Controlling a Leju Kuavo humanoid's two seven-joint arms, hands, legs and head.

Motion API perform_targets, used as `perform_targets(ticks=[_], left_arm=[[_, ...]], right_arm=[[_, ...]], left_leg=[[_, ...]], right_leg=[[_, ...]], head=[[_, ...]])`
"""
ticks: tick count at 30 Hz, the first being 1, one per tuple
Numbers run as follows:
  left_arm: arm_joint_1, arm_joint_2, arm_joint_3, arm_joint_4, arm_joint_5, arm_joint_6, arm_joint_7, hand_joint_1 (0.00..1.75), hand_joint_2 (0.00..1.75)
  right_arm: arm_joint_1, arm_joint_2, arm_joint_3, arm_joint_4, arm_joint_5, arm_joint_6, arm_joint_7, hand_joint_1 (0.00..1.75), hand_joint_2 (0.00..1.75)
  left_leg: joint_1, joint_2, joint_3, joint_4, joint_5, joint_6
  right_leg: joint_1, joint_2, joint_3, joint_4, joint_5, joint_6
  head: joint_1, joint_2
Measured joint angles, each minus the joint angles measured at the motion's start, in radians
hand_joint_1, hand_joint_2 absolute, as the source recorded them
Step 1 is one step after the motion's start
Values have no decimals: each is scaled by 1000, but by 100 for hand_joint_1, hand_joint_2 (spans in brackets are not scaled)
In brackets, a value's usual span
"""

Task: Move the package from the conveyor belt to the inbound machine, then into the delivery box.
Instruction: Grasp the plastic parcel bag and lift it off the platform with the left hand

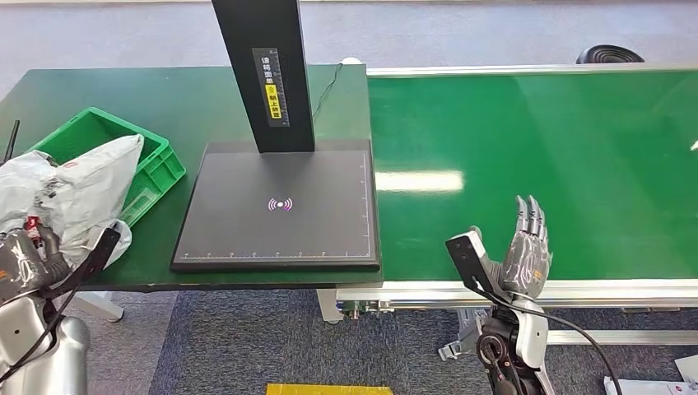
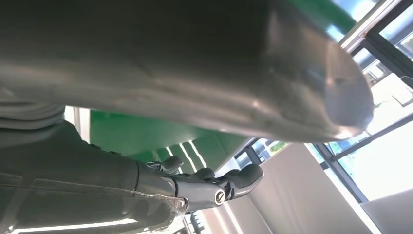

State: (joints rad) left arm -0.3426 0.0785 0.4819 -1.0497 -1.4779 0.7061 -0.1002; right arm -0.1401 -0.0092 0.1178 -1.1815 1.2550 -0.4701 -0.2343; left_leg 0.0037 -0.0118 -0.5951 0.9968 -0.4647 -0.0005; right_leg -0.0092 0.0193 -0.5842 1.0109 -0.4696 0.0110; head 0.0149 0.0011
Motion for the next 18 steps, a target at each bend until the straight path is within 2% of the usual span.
perform_targets(ticks=[4, 10, 15, 17, 18], left_arm=[[0, 34, 22, 23, 1, 0, 1, 173, 175], [6, 43, 30, 33, 5, 0, -16, 172, 175], [10, 42, 30, 33, 8, 0, -26, 142, 175], [10, 41, 30, 33, 11, 0, -36, 138, 175], [9, 40, 30, 33, 15, 0, -46, 141, 175]], right_arm=[[17, 9, -16, -28, 14, 15, 4, 0, 0], [21, 22, -35, -39, 24, 32, 5, 0, 0], [32, 28, -48, -51, 30, 37, 2, 0, 0], [35, 30, -51, -54, 34, 40, 0, 0, 0], [36, 31, -52, -55, 36, 42, -2, 0, 0]], left_leg=[[0, 1, 0, 0, 0, 0], [0, 1, 0, 0, 0, -1], [0, 0, 0, 0, 0, -1], [0, 0, 1, 0, 0, -1], [0, 0, 1, 0, 0, -1]], right_leg=[[0, 1, 0, 0, 0, 0], [0, 1, 0, 0, 0, -1], [0, 1, 0, 0, 0, -1], [0, 1, 0, 0, -1, -1], [0, 1, 0, 0, -1, -1]], head=[[0, 0], [0, 0], [0, 0], [0, 0], [0, 0]])
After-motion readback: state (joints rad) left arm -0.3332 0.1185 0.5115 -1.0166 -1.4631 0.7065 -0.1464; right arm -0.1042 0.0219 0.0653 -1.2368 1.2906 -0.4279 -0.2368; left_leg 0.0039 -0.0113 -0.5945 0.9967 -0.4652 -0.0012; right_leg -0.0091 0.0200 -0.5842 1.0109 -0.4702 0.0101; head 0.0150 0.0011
